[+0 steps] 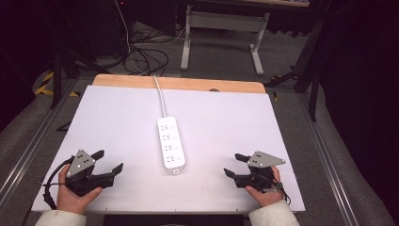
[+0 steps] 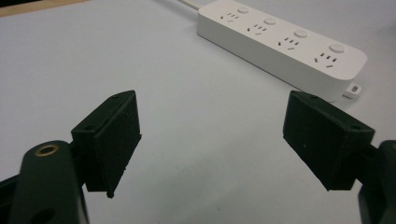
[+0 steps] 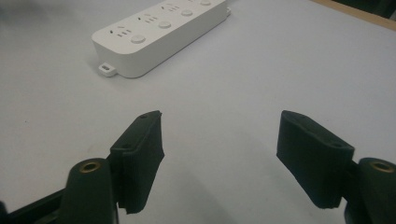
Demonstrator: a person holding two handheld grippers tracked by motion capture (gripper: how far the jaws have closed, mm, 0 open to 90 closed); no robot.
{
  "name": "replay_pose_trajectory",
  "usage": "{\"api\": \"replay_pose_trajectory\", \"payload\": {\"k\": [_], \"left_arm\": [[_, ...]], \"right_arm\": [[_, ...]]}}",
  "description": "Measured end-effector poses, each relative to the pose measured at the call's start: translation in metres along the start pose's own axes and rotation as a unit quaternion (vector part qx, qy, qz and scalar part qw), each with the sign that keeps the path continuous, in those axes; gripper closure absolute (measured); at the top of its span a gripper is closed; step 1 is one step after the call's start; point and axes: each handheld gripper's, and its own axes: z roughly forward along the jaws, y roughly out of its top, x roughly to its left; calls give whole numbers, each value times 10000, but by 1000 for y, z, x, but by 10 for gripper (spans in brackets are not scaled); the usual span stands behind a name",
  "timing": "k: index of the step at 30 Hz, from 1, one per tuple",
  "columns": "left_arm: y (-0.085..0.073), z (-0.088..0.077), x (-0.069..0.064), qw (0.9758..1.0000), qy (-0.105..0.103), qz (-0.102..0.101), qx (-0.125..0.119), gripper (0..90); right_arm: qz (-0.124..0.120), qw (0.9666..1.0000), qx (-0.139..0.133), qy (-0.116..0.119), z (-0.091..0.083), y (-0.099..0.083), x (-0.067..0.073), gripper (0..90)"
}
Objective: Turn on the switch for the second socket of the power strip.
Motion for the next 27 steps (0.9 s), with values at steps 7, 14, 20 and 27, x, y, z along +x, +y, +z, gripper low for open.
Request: {"api": "replay_pose_trajectory", "payload": {"k": [7, 14, 20, 27], "left_arm": [[6, -1, -5, 9998, -47, 172, 128, 211], [14, 1, -6, 9994, -53, 1, 347, 217], [27, 3, -8, 9990, -85, 124, 422, 252], [43, 10, -11, 9988, -173, 188, 417, 259]], "right_arm": [[-60, 9999, -54, 70, 0, 0, -1, 316], [-57, 9999, -43, 141, 0, 0, -2, 312], [-35, 9998, 59, 179, 3, -1, -1, 301], [10, 9997, 82, 244, 5, -2, -1, 301]]}}
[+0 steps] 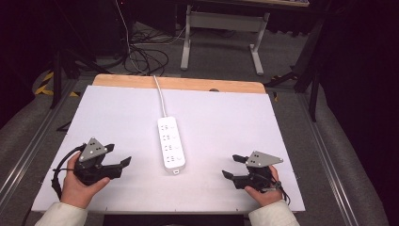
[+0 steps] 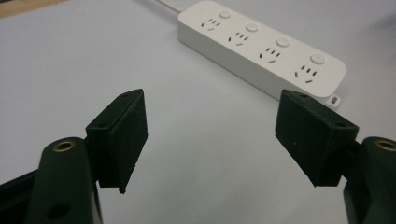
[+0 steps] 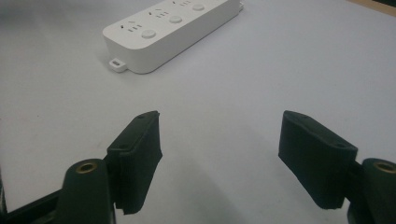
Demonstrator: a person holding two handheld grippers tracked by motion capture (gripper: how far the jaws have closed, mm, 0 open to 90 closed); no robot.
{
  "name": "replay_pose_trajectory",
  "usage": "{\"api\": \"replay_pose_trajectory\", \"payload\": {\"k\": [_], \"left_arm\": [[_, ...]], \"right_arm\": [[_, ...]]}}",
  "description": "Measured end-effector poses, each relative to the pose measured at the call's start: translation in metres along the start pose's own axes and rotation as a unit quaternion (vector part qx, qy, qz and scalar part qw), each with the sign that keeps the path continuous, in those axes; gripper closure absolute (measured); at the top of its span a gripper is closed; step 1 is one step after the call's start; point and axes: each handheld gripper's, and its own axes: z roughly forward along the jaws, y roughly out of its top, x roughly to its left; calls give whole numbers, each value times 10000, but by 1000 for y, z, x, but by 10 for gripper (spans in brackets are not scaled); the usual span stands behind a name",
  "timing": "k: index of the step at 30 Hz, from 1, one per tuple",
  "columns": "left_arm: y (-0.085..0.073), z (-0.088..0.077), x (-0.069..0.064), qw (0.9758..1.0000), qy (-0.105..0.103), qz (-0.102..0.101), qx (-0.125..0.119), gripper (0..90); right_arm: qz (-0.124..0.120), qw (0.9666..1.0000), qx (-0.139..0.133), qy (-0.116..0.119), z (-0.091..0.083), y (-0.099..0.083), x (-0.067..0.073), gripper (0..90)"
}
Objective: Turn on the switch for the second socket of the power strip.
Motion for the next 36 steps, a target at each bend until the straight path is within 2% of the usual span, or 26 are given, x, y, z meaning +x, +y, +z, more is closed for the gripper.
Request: {"api": "replay_pose_trajectory", "payload": {"k": [9, 15, 23, 27, 29, 33, 35, 36], "left_arm": [[24, 10, 0, 9998, -125, 71, 112, 261], [40, 19, -3, 9995, -285, 88, 116, 266], [58, 29, -10, 9993, -265, 245, 137, 281], [66, 35, -12, 9987, -186, 423, 192, 303], [70, 38, -12, 9986, -229, 428, 191, 314], [75, 44, -14, 9984, -319, 432, 158, 370], [76, 48, -16, 9985, -381, 337, 216, 396], [77, 49, -16, 9985, -389, 335, 211, 493]], "right_arm": [[2, 10000, 18, -6, 0, 0, 0, 301], [-16, 10000, 33, -7, 0, 0, 0, 301], [-17, 10000, 39, -2, 0, 0, 0, 301], [-2, 10000, 24, -12, -1, 0, 0, 301], [5, 10000, 20, -17, -1, 0, 0, 301], [-6, 10000, 28, -9, -1, 0, 0, 301], [-4, 10000, 32, -12, -1, 0, 0, 301], [13, 10000, 31, -17, -2, 0, -1, 299]]}}
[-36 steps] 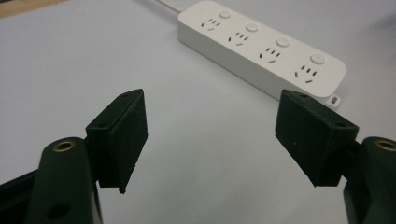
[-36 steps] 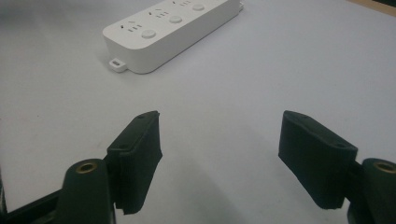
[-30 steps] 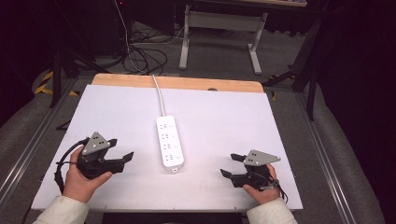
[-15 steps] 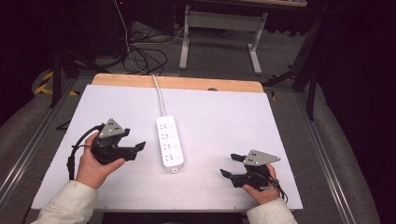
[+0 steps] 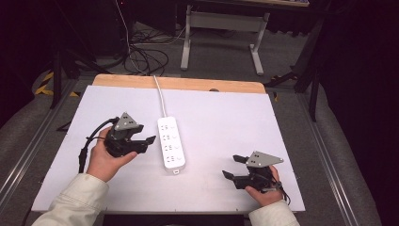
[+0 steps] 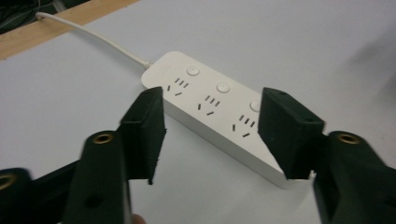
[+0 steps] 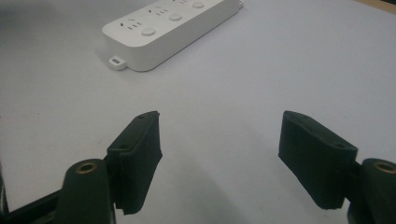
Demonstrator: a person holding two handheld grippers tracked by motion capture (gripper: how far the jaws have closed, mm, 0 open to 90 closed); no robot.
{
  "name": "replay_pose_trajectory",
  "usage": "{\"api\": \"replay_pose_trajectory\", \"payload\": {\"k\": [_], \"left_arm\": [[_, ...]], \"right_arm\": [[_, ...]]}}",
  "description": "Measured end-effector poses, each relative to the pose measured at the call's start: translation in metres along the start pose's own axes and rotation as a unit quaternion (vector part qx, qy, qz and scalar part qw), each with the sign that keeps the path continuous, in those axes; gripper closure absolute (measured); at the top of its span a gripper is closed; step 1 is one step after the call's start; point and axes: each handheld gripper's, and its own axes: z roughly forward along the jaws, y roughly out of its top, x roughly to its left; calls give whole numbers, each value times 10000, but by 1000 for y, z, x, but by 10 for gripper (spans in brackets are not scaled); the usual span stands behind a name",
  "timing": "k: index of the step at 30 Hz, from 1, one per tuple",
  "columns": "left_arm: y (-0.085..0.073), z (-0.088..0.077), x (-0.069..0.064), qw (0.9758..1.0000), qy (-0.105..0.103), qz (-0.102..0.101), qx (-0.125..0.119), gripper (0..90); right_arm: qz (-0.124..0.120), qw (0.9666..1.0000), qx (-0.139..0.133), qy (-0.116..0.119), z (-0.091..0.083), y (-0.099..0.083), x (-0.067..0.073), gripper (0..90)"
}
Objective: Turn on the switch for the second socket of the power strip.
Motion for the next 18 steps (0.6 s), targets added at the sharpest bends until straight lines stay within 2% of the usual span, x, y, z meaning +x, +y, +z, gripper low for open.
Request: {"api": "replay_pose_trajectory", "payload": {"k": [1, 2, 4, 5, 6, 9, 14, 15, 17, 18], "left_arm": [[1, 1, -1, 10000, -77, -33, -25, 493], [2, 3, -1, 10000, -60, -14, -60, 540], [4, 6, -2, 9998, -158, -89, -21, 555], [5, 7, -2, 9999, -140, -78, 4, 559], [7, 10, -2, 9996, -212, -160, 2, 561], [8, 14, -3, 9996, -200, -198, 2, 579], [12, 25, -1, 9994, -200, -263, 66, 685], [12, 27, -1, 9992, -245, -295, 76, 685], [12, 33, 2, 9991, -279, -319, 55, 744], [12, 39, 6, 9980, -419, -463, 34, 764]], "right_arm": [[0, 10000, 0, 0, 0, 0, 0, 299], [8, 10000, -17, 0, -1, 0, 0, 299], [7, 10000, -21, 0, -1, 0, 0, 299], [4, 10000, -26, 6, -1, 0, 0, 299], [3, 10000, -22, 10, -1, 0, 0, 299], [-3, 10000, -7, 5, -1, 0, 0, 299], [7, 10000, -16, -6, -1, 0, 0, 299], [7, 10000, -16, -6, -1, 0, 0, 299], [4, 10000, -17, -8, -1, 0, 0, 299], [-1, 10000, -19, -2, -1, 0, 0, 299]]}}
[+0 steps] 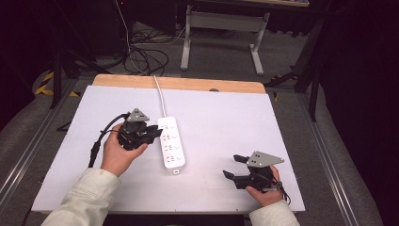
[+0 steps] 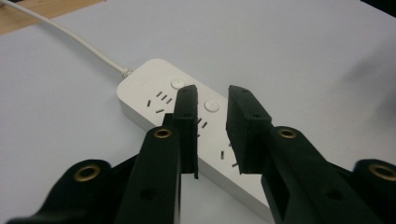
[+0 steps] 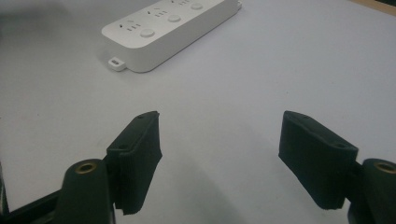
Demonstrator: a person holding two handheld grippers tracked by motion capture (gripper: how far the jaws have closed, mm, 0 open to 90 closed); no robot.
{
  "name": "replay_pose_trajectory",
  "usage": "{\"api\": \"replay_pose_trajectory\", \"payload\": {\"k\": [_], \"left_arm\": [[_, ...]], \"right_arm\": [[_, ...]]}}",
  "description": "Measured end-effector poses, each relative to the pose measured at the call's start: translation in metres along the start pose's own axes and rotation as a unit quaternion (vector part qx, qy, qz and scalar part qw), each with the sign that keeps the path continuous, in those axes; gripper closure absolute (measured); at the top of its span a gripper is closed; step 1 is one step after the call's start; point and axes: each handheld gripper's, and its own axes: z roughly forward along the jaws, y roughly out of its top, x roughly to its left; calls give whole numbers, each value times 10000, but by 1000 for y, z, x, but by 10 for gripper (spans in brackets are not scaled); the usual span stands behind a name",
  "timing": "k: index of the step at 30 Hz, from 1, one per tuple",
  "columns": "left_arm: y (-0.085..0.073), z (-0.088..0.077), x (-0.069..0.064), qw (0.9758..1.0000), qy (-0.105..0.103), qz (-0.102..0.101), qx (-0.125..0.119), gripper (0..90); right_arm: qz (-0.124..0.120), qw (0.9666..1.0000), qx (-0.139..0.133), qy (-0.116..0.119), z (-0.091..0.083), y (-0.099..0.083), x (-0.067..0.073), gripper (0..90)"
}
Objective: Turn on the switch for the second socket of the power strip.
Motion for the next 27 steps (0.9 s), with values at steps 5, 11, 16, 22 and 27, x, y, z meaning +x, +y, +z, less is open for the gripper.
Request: {"api": "replay_pose_trajectory", "payload": {"k": [5, 11, 16, 22, 27], "left_arm": [[0, 11, 6, 9994, -267, -195, -81, 814], [-1, 28, 8, 9984, -449, -330, -1, 883], [-3, 43, 6, 9990, -430, -103, -33, 900], [-7, 54, 11, 9991, -420, 107, 4, 900], [-9, 62, 11, 9988, -424, 257, -16, 900]], "right_arm": [[-1, 10000, -2, 15, 0, 0, 0, 298], [3, 10000, 0, 17, 0, 0, 0, 295], [-8, 10000, 6, 35, 0, 0, 0, 294], [-9, 10000, -7, 50, 0, 0, 0, 294], [-9, 10000, -5, 53, 0, 0, 0, 294]]}}
